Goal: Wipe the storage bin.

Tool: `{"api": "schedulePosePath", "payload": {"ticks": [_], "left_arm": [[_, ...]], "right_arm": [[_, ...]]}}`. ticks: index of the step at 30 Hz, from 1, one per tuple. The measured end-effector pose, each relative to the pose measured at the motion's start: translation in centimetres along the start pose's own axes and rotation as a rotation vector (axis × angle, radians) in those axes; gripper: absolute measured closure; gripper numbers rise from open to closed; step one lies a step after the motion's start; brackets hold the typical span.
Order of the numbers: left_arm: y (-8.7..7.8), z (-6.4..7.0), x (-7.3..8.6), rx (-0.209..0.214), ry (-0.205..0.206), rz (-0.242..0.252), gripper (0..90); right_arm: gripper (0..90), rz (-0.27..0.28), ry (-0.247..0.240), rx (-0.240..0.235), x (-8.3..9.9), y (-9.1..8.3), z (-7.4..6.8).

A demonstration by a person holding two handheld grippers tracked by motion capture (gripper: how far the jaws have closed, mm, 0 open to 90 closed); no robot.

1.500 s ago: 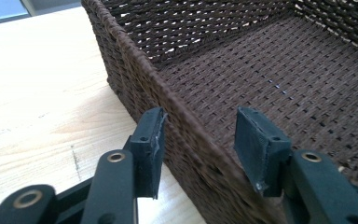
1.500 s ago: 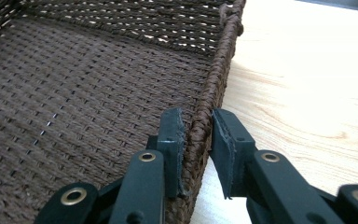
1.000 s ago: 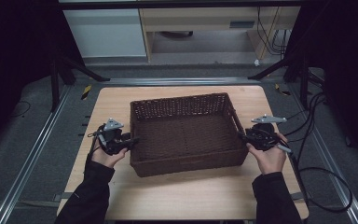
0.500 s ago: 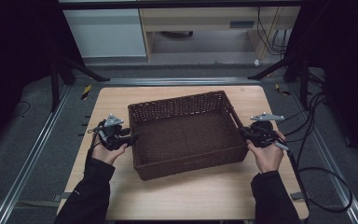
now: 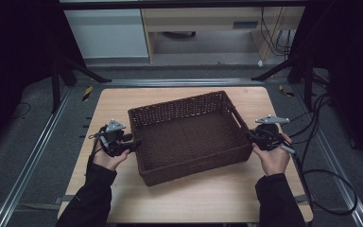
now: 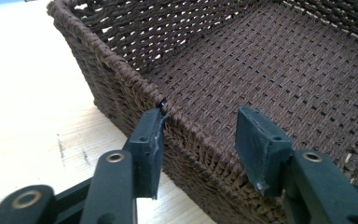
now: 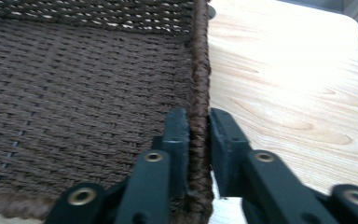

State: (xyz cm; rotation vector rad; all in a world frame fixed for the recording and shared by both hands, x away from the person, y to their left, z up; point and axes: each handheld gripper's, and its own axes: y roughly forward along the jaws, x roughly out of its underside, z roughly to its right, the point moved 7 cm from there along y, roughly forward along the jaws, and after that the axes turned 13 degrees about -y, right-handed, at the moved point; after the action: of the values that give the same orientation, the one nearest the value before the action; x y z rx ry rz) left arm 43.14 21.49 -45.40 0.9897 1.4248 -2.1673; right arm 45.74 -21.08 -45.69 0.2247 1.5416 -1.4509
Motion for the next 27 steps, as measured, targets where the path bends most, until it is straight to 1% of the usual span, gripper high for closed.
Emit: {"api": "schedulePosePath", "payload": {"ticks": [3,5,6,8,10,12,13,16,19,21,25,27], "left_arm": [[-0.1,-0.1,-0.2,0.006,-0.004,-0.001,50.1],[-0.1,-0.2,-0.5,-0.001,0.005,0.017,49.2],[-0.2,-0.2,-0.6,-0.004,0.003,0.026,49.1],[-0.1,-0.4,-0.9,-0.012,0.004,0.031,48.6],[0.1,-0.9,-1.3,-0.024,0.016,0.052,48.2],[0.6,-1.3,-1.3,-0.015,0.003,0.049,47.3],[1.0,-1.4,-1.3,0.002,-0.012,0.043,46.8],[1.4,-1.5,-1.3,0.000,-0.017,0.044,44.3],[1.3,-1.4,-1.2,-0.008,-0.023,0.048,45.1],[1.3,-1.3,-1.1,-0.013,-0.023,0.052,45.5],[1.0,-0.9,-0.8,-0.026,-0.023,0.051,45.3],[0.8,-0.6,-0.5,-0.027,-0.030,0.054,45.2]], "right_arm": [[79.9,0.000,0.013,-0.011,0.0,0.2,0.2],[80.0,-0.001,0.016,-0.009,-0.1,0.3,0.3],[80.0,-0.001,0.012,-0.005,-0.1,0.4,0.4],[79.9,0.000,0.011,0.003,-0.2,0.6,0.5],[79.8,0.002,0.009,0.005,-0.3,0.7,0.7],[79.5,0.004,0.012,0.006,-0.3,0.8,0.8],[79.2,0.006,0.014,0.008,-0.4,0.9,0.9],[77.8,0.010,0.015,0.014,-0.5,1.1,1.0],[70.0,0.011,0.013,0.029,-0.5,0.9,1.2],[65.2,0.027,0.023,0.034,-0.6,0.6,1.3],[53.1,0.063,0.040,0.037,-0.9,-0.2,1.5],[50.1,0.070,0.048,0.025,-0.9,-0.5,1.4]]}}
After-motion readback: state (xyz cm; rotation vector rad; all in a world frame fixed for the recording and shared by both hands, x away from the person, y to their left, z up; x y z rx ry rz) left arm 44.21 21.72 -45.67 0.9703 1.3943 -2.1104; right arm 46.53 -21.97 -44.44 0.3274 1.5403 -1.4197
